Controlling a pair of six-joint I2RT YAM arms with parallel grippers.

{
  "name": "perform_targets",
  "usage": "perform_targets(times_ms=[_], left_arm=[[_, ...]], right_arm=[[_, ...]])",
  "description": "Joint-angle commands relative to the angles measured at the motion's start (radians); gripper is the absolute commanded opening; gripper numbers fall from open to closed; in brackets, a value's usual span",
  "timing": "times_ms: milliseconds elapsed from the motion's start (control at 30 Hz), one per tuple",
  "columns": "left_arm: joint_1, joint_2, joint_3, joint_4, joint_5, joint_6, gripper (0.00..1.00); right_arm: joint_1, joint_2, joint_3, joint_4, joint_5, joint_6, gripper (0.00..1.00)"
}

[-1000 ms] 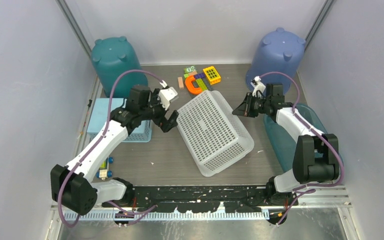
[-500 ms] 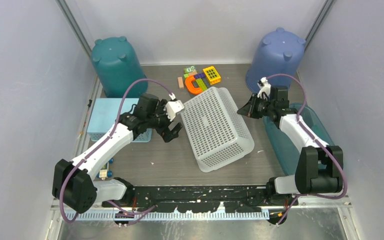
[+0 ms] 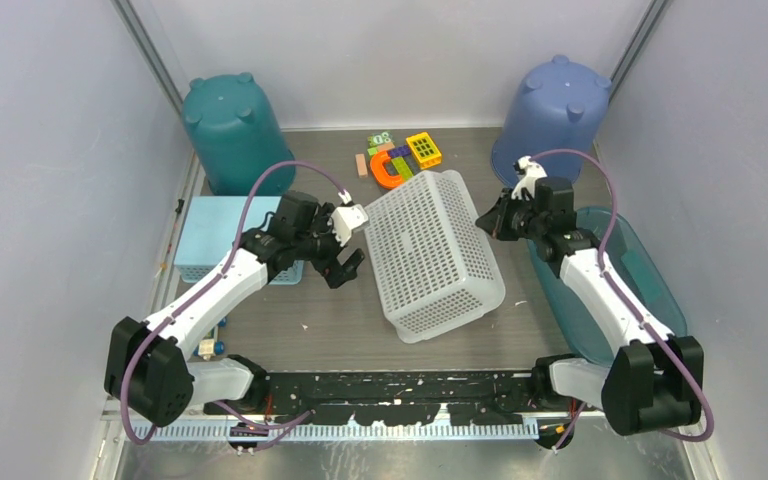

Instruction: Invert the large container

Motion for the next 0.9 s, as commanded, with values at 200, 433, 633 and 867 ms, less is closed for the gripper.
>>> perform_targets(times_ms=[200, 433, 633, 867], left_arm=[[-0.004, -0.007, -0.02, 0.057, 0.018, -0.01, 1.0], [-0.009, 0.02, -0.033, 0.079, 0.018, -0.028, 1.0], [-0.03, 0.074, -0.016, 0.106, -0.043, -0.039, 1.0], [-0.034, 0.131, 0.086, 0.06, -0.05, -0.008, 1.0]], right_arm=[[0.066, -0.059, -0.014, -0.005, 0.074, -0.085, 0.01], [0.06, -0.043, -0.039, 0.022, 0.172, -0.086, 0.01], [0.023, 0.006, -0.048, 0.03, 0.195, -0.056, 0.01], [0.011, 0.0, -0.076, 0.069, 0.12, -0.041, 0.01]])
